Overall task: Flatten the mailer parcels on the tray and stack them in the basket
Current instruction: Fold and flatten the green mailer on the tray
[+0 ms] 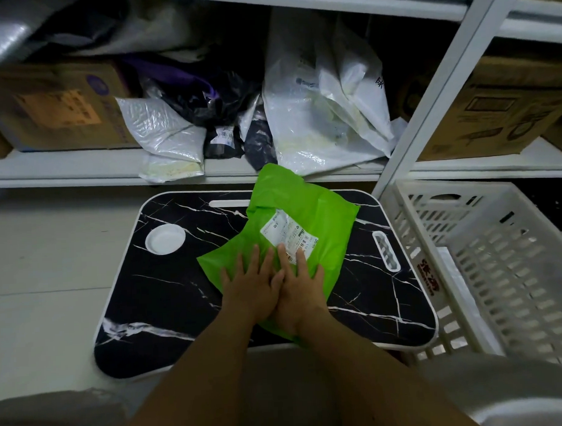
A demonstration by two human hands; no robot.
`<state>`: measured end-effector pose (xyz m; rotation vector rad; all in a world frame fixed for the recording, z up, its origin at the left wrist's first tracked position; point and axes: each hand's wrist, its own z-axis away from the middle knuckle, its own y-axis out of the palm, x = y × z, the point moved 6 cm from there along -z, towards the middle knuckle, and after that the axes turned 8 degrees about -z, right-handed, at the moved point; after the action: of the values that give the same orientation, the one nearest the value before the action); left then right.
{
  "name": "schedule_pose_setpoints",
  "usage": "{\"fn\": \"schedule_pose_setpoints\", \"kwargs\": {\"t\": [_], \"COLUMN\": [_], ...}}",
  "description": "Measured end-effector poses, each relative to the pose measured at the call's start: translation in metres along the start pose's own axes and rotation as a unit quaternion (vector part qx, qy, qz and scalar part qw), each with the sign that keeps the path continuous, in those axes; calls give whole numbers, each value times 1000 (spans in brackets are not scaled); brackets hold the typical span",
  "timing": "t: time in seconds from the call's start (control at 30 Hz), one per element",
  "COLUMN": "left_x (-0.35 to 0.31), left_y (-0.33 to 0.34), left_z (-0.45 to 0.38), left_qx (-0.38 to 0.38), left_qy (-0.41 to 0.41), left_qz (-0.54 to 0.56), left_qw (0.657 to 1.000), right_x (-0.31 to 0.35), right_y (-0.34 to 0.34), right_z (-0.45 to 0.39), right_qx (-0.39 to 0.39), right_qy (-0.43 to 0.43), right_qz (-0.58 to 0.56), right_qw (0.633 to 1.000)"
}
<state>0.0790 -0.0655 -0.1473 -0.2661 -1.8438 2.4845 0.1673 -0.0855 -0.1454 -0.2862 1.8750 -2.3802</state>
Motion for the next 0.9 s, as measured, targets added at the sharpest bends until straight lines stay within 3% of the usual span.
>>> {"fn": "schedule_pose_setpoints", "kwargs": {"t": [0.2, 0.37, 0.47, 0.53, 0.6, 0.63, 0.77, 0.9], "left_x": [2, 10, 19, 24, 23, 18, -1, -13], "left_y": [-3, -29, -52, -60, -61, -59, -38, -18], "left_z": [-6, -13, -24, -28, -28, -25, -15, -14], "left_qx": [44, 8, -2, -8, -37, -55, -69, -30], "left_qy": [-28, -71, -92, -91, -79, -64, 28, 34], "left_qz": [40, 42, 7, -23, -45, -49, -54, -77], "left_qw": [998, 997, 996, 996, 995, 995, 996, 996], "right_x": [2, 17, 34, 31, 15, 4, -32, -49], "right_y": [-7, -25, -40, -54, -72, -78, -57, -27], "right_z": [-4, -4, -4, -5, -8, -10, -14, -6], "right_qx": [6, -9, -43, -122, -267, -294, -143, -70], "right_qy": [18, 60, -2, -12, 14, 43, 139, 154], "right_qz": [-7, -98, -118, -198, -182, -155, -95, -129], "right_qw": [1000, 993, 992, 973, 946, 942, 975, 977]}}
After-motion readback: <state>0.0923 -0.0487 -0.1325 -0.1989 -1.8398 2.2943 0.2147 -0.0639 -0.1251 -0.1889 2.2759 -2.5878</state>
